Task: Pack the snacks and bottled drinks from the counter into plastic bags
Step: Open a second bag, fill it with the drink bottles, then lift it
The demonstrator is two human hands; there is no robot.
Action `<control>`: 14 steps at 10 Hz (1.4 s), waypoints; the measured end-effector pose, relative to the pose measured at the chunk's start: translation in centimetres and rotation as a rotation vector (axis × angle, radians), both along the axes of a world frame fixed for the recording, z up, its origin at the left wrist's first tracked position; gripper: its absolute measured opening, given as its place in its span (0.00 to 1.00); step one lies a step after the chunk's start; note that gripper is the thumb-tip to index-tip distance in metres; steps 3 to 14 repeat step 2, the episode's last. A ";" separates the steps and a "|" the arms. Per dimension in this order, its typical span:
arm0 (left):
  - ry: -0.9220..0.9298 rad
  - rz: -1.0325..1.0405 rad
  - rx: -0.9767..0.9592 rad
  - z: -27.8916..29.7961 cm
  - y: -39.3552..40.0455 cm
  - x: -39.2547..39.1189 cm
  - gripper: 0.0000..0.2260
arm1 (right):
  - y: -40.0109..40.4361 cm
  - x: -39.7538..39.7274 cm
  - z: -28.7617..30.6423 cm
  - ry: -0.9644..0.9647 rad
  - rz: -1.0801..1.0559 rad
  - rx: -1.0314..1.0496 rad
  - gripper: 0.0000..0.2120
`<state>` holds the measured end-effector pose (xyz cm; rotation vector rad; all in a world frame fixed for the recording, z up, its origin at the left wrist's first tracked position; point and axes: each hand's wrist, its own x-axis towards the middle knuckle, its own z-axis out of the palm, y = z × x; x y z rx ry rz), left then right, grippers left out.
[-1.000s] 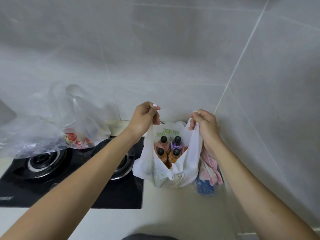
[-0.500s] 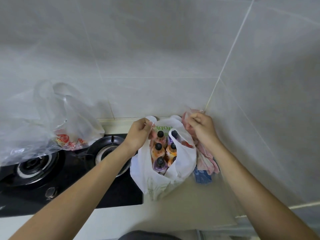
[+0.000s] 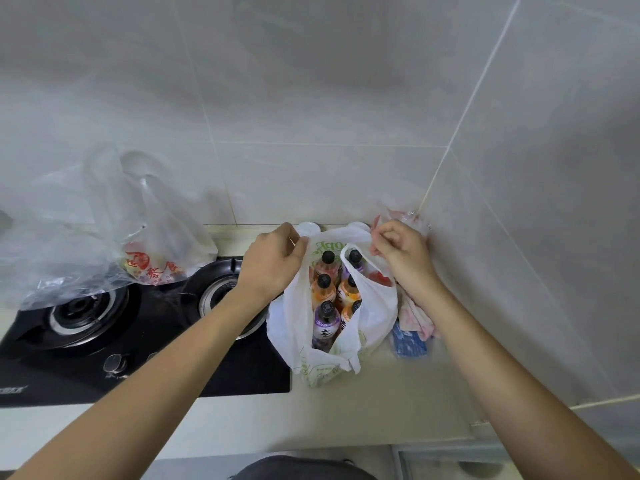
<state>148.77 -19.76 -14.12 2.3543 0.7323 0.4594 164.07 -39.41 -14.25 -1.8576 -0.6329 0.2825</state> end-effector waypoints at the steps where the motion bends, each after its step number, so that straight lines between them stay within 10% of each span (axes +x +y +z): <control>1: -0.015 0.007 0.123 0.9 -0.5 -0.6 0.11 | 0.2 0.1 0.4 -0.039 0.022 0.006 0.03; 14: -0.035 0.012 0.149 1.4 -0.8 -1.5 0.11 | 0.6 0.3 1.2 -0.091 0.034 0.002 0.04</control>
